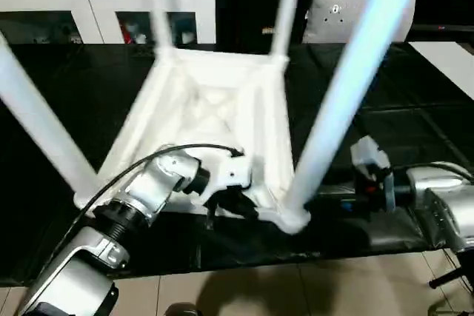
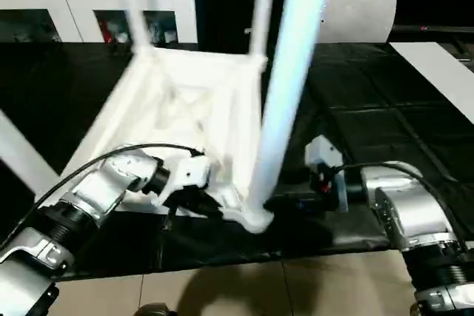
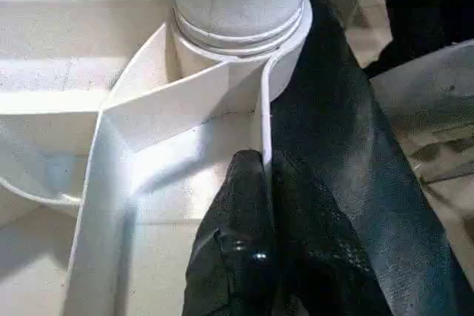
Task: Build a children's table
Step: Rotate leg to tighten
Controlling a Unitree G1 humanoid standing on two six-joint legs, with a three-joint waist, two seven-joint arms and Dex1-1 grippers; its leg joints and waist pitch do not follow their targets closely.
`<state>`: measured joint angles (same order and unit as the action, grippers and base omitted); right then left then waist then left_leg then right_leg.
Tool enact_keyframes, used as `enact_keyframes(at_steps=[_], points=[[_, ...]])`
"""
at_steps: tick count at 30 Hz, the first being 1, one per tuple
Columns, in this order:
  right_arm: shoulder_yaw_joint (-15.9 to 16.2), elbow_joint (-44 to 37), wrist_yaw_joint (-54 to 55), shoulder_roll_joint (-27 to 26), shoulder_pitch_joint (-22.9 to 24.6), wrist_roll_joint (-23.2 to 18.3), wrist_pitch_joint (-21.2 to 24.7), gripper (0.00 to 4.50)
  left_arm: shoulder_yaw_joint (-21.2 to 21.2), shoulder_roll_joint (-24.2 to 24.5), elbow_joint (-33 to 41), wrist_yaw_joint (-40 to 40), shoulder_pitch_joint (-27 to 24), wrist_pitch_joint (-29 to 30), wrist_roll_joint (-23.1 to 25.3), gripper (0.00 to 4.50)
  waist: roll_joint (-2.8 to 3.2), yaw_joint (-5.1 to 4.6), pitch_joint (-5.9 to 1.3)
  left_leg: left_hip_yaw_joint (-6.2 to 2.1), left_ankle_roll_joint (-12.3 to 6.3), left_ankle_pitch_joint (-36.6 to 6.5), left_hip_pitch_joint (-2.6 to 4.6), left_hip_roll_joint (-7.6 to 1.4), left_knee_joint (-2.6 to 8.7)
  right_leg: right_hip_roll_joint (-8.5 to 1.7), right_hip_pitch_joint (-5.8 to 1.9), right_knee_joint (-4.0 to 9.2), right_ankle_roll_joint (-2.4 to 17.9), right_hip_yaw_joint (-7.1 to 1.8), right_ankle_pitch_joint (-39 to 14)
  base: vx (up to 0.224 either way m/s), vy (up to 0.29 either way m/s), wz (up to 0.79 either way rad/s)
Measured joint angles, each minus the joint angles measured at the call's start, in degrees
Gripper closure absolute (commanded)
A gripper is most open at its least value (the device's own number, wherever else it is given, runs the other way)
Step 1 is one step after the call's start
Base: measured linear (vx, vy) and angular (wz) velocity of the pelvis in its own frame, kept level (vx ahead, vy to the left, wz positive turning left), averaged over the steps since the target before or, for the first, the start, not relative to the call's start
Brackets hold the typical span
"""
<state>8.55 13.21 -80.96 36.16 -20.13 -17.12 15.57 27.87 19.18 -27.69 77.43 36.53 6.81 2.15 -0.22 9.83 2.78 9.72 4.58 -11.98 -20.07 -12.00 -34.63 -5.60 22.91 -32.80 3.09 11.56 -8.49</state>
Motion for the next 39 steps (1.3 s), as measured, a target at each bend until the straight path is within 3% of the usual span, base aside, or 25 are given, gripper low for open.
enact_keyframes(at_steps=[7,16,19,21,24,27,29,33,35,39], points=[[1.55,0.32,-1.34,-1.32,-0.16,0.03,-0.58,2.45,0.50,-0.31,0.00,0.94,0.05,-0.49,0.00,4.50,-0.01,-0.10,0.00,0.00,0.01,0.00,-0.01,0.01,-0.01,0.00,0.00,-0.02,0.00,-0.01,0.00,0.000,0.000,0.00],[0.75,-0.19,0.58,-1.96,0.41,-0.64,1.27,2.58,-0.58,-0.85,0.09,0.04,0.03,3.47,-0.38,4.50,-0.01,-0.23,0.00,0.00,0.06,0.00,0.04,0.01,-0.05,0.00,-0.03,-0.10,-0.01,-0.02,-0.01,0.000,0.000,0.00],[-1.51,-0.87,8.64,-5.25,0.52,-0.10,5.57,2.58,-2.95,-2.31,-0.10,-5.46,-0.02,8.91,-0.18,4.50,-0.01,-0.99,0.00,-0.03,0.34,-0.06,0.13,0.01,-0.13,0.04,-0.13,-0.16,-0.01,-0.03,0.00,0.000,0.000,0.00],[-3.09,-0.79,15.37,-8.39,0.14,1.11,7.81,2.58,-4.75,-3.60,-0.48,-10.01,0.00,12.19,0.04,4.50,0.00,-2.30,-0.01,-0.04,0.39,-0.02,0.14,-0.01,-0.18,0.06,-0.10,-0.13,-0.01,0.01,0.01,0.000,0.000,0.00],[-5.54,1.92,25.58,-12.84,-2.55,2.32,10.74,2.58,-7.42,-7.17,-0.71,-17.49,0.02,17.12,0.18,4.50,-0.01,-5.03,-0.01,-0.03,0.40,-0.03,0.04,-0.10,-0.31,0.12,-0.13,0.16,-0.05,0.31,0.03,0.000,0.000,0.00],[-7.84,7.04,36.06,-18.59,-6.77,3.82,12.07,2.58,-10.95,-11.14,-2.14,-25.94,0.11,20.64,0.33,4.50,0.00,-6.68,-0.03,-0.07,0.40,-0.04,0.03,-0.16,-0.29,0.23,-0.20,0.41,-0.06,0.48,0.04,0.000,0.000,0.00],[-8.96,10.04,42.89,-21.91,-9.30,4.47,12.28,2.58,-12.94,-13.76,-3.73,-31.51,0.71,21.67,0.48,4.50,0.01,-7.17,-0.04,-0.16,0.40,-0.04,0.04,-0.18,-0.26,0.25,-0.34,0.64,-0.07,0.64,0.05,0.000,0.000,0.00],[-10.03,12.75,50.54,-25.05,-11.06,5.95,10.70,2.58,-14.59,-17.46,-6.30,-38.55,1.88,22.24,0.60,4.50,0.11,-7.24,-0.10,-0.29,0.19,-0.19,0.24,-0.30,-0.15,0.22,-0.90,1.18,-0.10,0.76,0.07,0.000,0.000,0.00],[-10.61,13.09,52.85,-26.19,-11.19,6.51,9.75,2.02,-14.77,-18.51,-6.73,-40.66,2.25,22.51,0.72,4.50,0.13,-7.18,-0.11,-0.30,0.05,-0.28,0.20,-0.20,-0.07,0.20,-0.96,1.42,-0.24,0.63,0.16,0.000,0.000,0.00],[-10.77,14.33,53.33,-26.45,-10.87,6.82,8.58,1.52,-14.16,-19.27,-6.23,-40.90,2.29,22.65,1.10,4.50,0.13,-6.65,-0.12,-0.17,-0.27,-0.44,0.16,0.11,0.03,0.10,-0.88,1.42,-0.36,0.12,0.53,0.000,0.000,0.00]])
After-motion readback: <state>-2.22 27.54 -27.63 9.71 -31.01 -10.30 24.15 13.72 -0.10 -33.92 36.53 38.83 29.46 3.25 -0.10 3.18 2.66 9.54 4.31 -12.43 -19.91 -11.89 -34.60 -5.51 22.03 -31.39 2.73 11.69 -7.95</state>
